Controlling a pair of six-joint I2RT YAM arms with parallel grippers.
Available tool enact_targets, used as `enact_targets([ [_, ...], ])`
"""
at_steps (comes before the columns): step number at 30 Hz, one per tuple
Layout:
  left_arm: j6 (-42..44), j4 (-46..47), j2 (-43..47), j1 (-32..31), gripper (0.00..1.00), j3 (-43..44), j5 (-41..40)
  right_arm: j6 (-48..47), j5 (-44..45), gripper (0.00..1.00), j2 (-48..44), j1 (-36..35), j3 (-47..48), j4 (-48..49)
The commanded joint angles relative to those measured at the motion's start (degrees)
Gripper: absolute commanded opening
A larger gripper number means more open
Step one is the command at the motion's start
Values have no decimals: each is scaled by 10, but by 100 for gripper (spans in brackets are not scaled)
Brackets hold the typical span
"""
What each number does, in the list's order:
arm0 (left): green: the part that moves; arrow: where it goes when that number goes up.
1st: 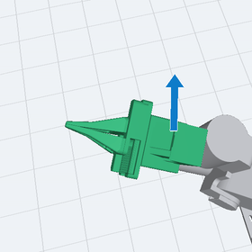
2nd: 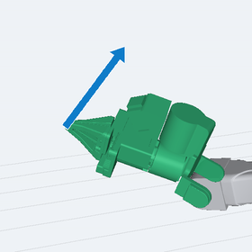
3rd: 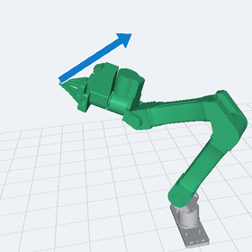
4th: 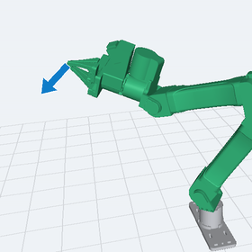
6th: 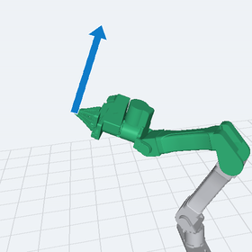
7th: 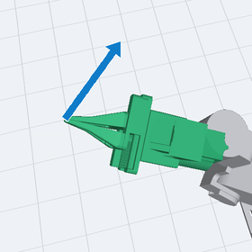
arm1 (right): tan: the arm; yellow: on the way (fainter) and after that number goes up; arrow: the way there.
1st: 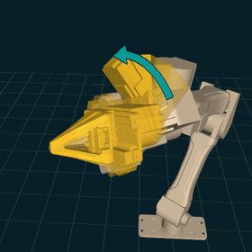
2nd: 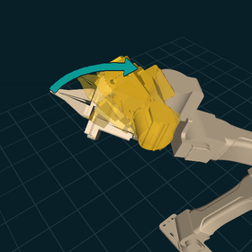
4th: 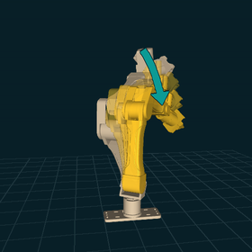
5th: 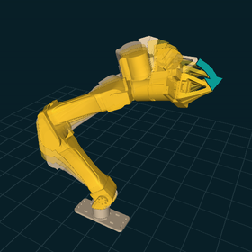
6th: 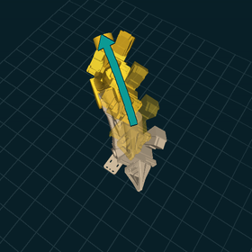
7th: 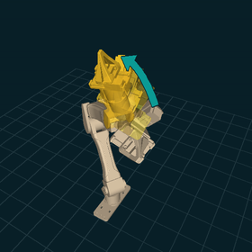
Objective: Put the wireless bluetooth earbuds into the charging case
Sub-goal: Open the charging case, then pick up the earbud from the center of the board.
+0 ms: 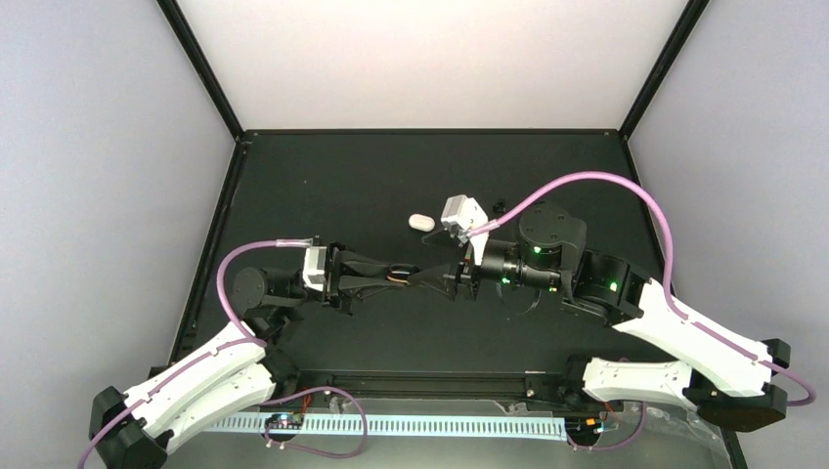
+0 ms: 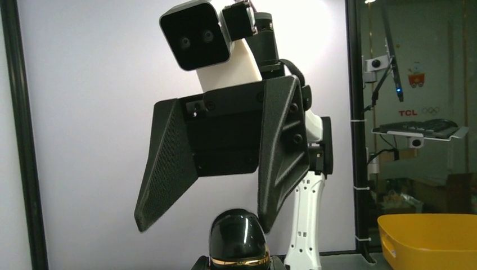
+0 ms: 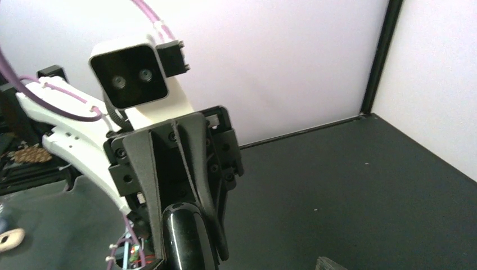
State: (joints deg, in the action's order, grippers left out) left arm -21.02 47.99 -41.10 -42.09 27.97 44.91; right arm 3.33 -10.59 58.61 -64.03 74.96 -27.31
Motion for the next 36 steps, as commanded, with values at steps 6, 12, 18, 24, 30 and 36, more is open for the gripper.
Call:
enact_targets([
  [6,22,-7,24,-14,1,15,23,26,133,69,-26,4,-17,39],
  [12,25,-13,33,-14,2,5,14,41,134,70,-37,4,-15,41],
  [18,43,-58,58,-14,2,0,-10,54,147,74,-67,5,-35,43],
  [24,41,-78,101,-14,2,-16,-25,151,210,76,-84,115,-118,59],
  [30,47,-121,154,-14,2,-21,-24,299,212,71,-38,274,-267,160],
  [36,77,-164,203,-14,1,-35,-31,372,202,63,126,400,-299,260],
])
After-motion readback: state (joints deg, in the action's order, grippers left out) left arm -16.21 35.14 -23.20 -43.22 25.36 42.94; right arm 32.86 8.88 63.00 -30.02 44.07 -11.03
